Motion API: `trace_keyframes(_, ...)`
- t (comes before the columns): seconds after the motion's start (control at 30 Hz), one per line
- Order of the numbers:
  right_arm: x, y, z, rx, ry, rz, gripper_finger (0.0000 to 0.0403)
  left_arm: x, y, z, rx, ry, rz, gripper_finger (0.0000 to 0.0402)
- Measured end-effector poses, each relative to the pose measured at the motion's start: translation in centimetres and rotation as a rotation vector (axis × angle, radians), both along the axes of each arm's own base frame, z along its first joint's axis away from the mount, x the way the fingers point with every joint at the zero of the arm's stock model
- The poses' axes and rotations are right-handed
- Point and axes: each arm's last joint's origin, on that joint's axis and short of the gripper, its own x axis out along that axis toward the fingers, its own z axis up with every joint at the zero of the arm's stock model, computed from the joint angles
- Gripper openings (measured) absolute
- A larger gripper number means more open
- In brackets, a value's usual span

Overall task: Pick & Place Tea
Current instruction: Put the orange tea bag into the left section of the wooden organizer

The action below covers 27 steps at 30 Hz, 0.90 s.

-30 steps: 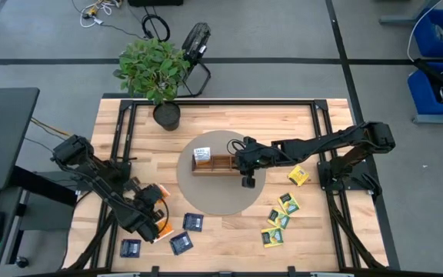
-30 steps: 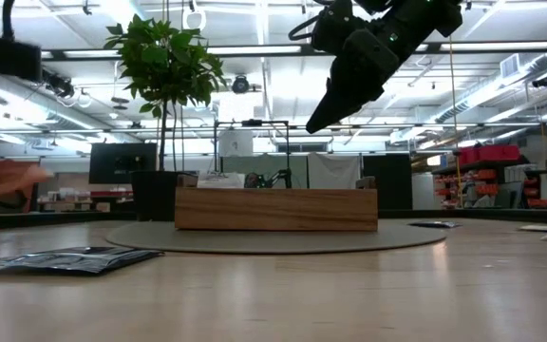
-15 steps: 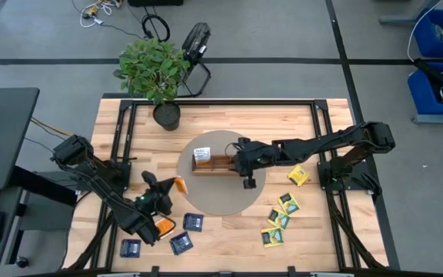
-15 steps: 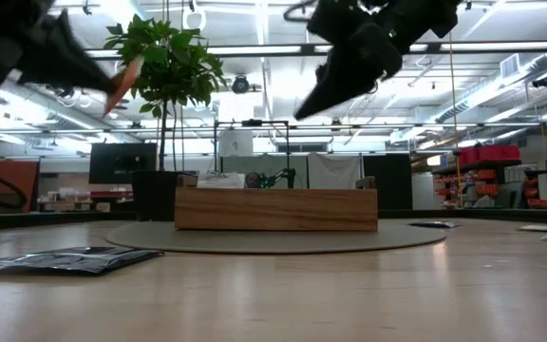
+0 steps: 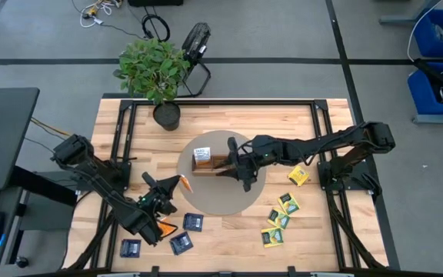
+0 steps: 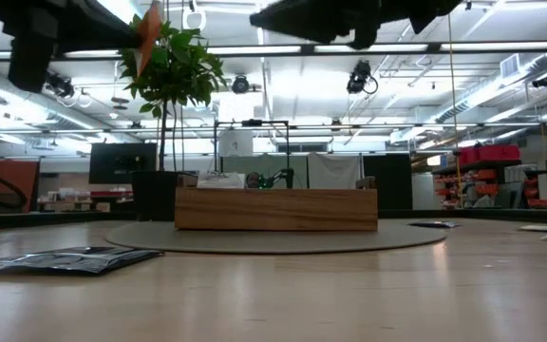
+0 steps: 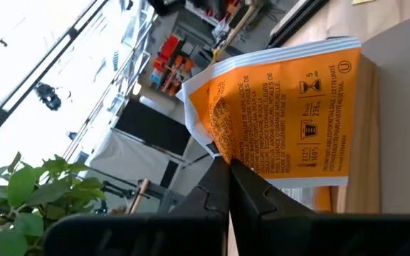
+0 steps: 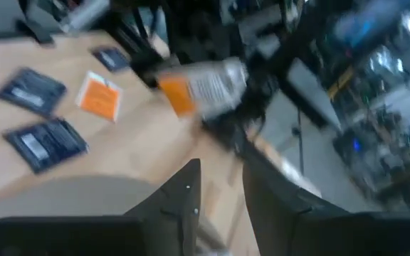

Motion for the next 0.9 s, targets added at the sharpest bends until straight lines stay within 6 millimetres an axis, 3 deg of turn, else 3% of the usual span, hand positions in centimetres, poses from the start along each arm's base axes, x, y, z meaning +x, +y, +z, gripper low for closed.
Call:
trace_keyframes(0.3,1.0,-1.1,1.2,0.146,0.078,0.077,0.0113,1.0,1.2,-0.4,-0.008,0.013,0.063,0.0002)
trace_keyframes(0.47,1.8,-1.6,1.4,0.129,0.124,0.072,0.0113,2.9,0.9,-0.8,-0.043,0.168,0.062,0.0002)
trace_keyframes(0.6,1.9,-1.7,1.2,0.118,0.143,0.071,0.0113,5.9,0.5,-0.6,-0.138,0.333,-0.07,0.0002)
trace_keyframes(0.7,1.8,-1.5,1.0,0.133,0.18,0.099,0.0113,7.7,0.6,0.0,-0.127,0.362,-0.182,0.0002)
trace_keyframes(0.9,0.8,-1.0,-0.5,0.191,0.383,0.168,0.0113,9.4,1.7,0.4,-0.141,0.4,-0.296,0.0002)
